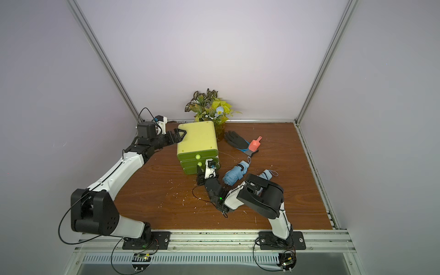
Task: Place the umbrella in the drawer by color
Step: Close the drawer in the storage box, then open the drawer in the storage box.
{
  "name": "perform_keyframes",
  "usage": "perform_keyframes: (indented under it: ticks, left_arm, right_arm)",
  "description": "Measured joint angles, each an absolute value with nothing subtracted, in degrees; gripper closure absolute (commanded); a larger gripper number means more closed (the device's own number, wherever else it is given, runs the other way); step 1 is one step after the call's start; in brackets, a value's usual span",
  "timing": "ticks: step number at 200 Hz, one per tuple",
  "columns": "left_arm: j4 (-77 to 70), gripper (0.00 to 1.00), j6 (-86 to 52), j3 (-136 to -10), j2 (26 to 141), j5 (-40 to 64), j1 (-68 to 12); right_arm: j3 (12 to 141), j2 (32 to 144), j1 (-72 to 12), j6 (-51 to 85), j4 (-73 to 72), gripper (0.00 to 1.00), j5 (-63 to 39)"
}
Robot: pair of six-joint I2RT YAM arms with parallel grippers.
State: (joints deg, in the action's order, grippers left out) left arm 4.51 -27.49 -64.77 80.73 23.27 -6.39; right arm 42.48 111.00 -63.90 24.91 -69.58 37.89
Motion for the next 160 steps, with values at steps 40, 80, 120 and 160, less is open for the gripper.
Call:
perform_keyframes:
  ticks: [40, 80, 120, 160]
  left_arm:
    - [-1.69, 0.01, -32.08, -50.70, 63.24, 25.47, -4.32]
    - [-6.04, 0.01, -37.54, -28.51, 46.50, 26.30, -4.16]
    - [-5.87, 0.01, -39.55, -19.90, 44.56, 26.06, -4.93]
    - [-11.03, 0.01, -41.58, -18.98, 51.22, 25.82, -8.34]
  right_arm:
    - [35.75, 102.24, -63.88, 25.96, -67.18, 0.39, 33.91]
    - [34.92, 97.25, -63.83, 29.02, -60.93, 0.40, 29.67]
    - [34.74, 98.80, -63.83, 35.75, -59.44, 0.45, 29.52]
    - [34.96, 104.62, -63.83, 40.56, -62.35, 0.45, 29.56]
